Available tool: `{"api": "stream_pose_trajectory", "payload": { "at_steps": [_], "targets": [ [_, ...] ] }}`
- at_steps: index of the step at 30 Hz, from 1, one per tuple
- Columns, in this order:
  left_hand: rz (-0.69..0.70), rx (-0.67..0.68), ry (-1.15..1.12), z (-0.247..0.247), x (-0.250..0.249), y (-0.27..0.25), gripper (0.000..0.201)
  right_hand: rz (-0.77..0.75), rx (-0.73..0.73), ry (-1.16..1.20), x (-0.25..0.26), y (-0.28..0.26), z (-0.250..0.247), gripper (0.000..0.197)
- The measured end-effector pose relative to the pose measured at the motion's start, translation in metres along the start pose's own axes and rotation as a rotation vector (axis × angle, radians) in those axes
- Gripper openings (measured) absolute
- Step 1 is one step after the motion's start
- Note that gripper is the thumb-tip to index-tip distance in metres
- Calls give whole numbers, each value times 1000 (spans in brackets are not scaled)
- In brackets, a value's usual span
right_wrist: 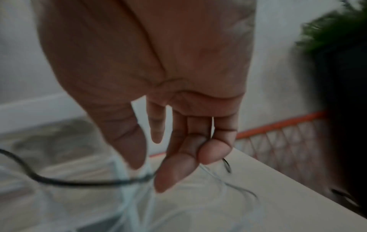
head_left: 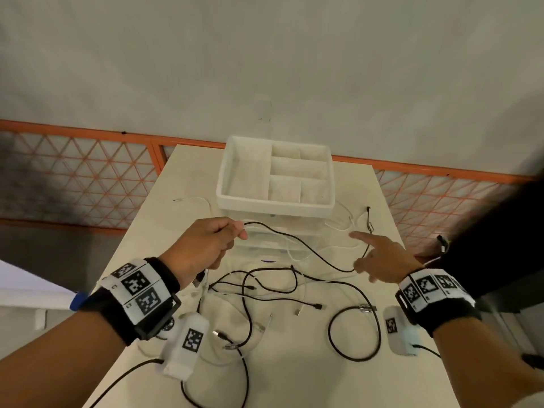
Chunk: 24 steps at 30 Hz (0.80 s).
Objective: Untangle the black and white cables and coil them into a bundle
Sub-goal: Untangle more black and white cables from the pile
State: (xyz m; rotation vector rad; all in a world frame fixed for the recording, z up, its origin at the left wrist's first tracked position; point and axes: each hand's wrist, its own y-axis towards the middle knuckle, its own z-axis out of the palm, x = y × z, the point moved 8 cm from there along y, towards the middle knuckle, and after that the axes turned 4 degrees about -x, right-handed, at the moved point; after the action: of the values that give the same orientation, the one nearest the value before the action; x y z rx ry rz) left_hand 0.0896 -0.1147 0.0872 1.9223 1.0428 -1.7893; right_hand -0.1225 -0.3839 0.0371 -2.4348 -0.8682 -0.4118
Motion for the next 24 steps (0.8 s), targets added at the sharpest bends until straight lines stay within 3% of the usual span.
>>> {"api": "stream_pose_trajectory", "payload": {
  "at_steps": [3, 5, 6, 8, 10, 11, 13, 15, 16, 18, 20, 24],
  "targets": [
    [18, 59, 44, 22, -15, -2, 39, -232, 9, 240, 73, -35, 0, 75],
    [62, 178, 85, 45, -27, -10, 44, -358, 43, 421, 113, -56, 13, 66],
    [99, 237, 122, 57, -33, -15, 44, -388, 55, 425, 125, -61, 23, 53],
    [188, 296, 214, 68, -45, -26, 41, -350, 59, 304, 124, -55, 43, 17],
    [243, 289, 258, 62, -48, -30, 35, -183, 58, 197, 91, -36, 53, 20],
    [242, 288, 266, 54, -45, -30, 32, -98, -8, 142, 69, -26, 47, 24],
    [200, 314, 383, 40, -26, -27, 31, 3, -327, 94, 33, -14, 15, 19],
    [111, 348, 653, 31, 9, -24, 27, -10, -634, 257, 18, -24, -14, 5],
    [69, 330, 753, 27, 27, -23, 27, -54, -663, 332, 19, -27, -15, 17],
    [-14, 212, 780, 20, 57, -19, 29, -136, -529, 393, 29, -26, 7, 45],
    [-94, 59, 645, 9, 75, -17, 30, -163, -382, 364, 35, -24, 41, 62],
    [-183, -62, 380, -3, 79, -19, 29, -174, -207, 224, 42, -23, 106, 26]
  ]
}}
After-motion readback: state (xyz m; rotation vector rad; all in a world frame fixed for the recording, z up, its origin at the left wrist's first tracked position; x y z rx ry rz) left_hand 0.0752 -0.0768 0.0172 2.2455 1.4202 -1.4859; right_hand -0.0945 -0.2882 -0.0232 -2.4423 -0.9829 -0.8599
